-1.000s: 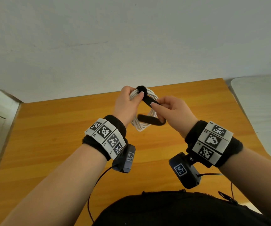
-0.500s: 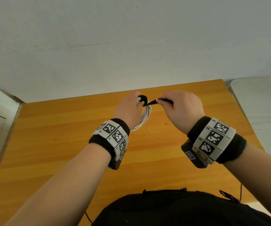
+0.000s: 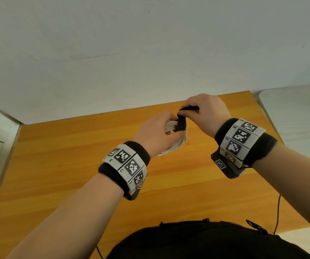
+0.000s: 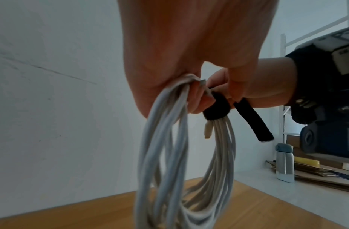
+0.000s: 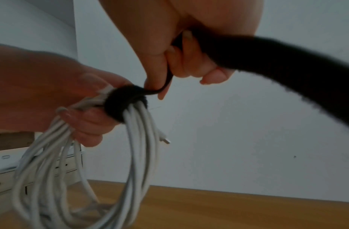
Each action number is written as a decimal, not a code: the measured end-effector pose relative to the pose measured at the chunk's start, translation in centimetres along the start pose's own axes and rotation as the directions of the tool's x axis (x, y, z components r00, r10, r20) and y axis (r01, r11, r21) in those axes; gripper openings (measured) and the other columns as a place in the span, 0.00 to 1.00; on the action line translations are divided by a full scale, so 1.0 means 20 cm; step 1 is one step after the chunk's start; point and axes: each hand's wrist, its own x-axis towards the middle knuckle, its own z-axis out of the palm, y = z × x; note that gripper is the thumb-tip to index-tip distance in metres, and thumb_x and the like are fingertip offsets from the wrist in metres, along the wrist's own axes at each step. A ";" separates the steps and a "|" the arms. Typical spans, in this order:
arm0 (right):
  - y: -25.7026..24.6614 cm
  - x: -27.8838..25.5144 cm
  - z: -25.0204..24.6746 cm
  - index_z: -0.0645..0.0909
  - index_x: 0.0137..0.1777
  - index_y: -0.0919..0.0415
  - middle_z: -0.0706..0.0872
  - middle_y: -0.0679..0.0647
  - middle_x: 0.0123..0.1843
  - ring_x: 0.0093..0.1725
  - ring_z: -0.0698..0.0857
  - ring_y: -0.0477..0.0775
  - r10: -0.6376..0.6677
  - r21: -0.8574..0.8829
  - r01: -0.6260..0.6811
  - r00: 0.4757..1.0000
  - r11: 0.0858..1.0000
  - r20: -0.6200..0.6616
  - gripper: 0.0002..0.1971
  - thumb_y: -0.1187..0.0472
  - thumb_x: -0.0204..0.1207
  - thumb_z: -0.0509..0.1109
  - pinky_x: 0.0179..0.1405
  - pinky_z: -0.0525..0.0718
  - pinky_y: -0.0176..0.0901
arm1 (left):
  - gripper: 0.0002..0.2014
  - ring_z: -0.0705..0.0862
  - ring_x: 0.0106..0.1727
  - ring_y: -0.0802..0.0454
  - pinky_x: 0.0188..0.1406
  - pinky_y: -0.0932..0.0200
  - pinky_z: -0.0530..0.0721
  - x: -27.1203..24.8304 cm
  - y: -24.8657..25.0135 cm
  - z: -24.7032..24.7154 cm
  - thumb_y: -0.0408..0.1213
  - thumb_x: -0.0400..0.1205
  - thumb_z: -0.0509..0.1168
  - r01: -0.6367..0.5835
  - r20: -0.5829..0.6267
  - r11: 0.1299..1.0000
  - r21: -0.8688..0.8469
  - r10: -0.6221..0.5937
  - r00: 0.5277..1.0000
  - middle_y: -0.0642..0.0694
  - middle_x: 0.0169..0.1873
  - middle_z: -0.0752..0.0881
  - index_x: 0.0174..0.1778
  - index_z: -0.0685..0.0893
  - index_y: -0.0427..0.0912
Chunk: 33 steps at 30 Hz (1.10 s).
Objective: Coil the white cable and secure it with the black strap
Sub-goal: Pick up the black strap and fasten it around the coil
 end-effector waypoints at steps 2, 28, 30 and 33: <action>0.01 0.00 -0.01 0.88 0.50 0.56 0.89 0.51 0.46 0.47 0.84 0.52 -0.001 0.034 -0.001 0.999 0.999 0.049 0.11 0.53 0.77 0.67 0.47 0.83 0.49 | 0.13 0.81 0.45 0.54 0.38 0.66 0.75 0.00 -0.01 0.00 0.48 0.77 0.69 -0.005 -0.016 1.000 0.011 0.005 1.000 0.54 0.44 0.83 0.54 0.79 0.48; -0.02 -0.16 0.07 0.85 0.42 0.62 0.89 0.59 0.37 0.38 0.86 0.60 0.229 0.340 -0.216 0.973 0.915 0.002 0.15 0.50 0.79 0.65 0.40 0.86 0.53 | 0.14 0.79 0.42 0.72 0.40 0.85 0.73 0.07 -0.06 -0.01 0.36 0.80 0.67 -0.105 -0.276 0.959 -0.263 0.029 0.961 0.54 0.47 0.84 0.61 0.83 0.41; -0.04 -0.20 0.12 0.86 0.51 0.58 0.87 0.49 0.37 0.39 0.87 0.52 0.217 0.334 -0.229 0.973 0.914 0.073 0.12 0.52 0.79 0.65 0.37 0.85 0.43 | 0.14 0.78 0.43 0.70 0.39 0.85 0.73 0.07 -0.06 0.00 0.38 0.81 0.66 -0.053 -0.269 0.951 -0.304 -0.033 0.962 0.58 0.46 0.81 0.63 0.81 0.43; -0.06 -0.22 0.17 0.78 0.67 0.56 0.87 0.47 0.46 0.37 0.86 0.43 0.220 0.321 -0.246 0.969 0.915 0.114 0.17 0.54 0.79 0.65 0.33 0.77 0.28 | 0.15 0.79 0.44 0.69 0.38 0.86 0.74 0.07 -0.07 0.01 0.39 0.81 0.66 -0.004 -0.281 0.942 -0.337 -0.097 0.955 0.58 0.47 0.80 0.63 0.80 0.44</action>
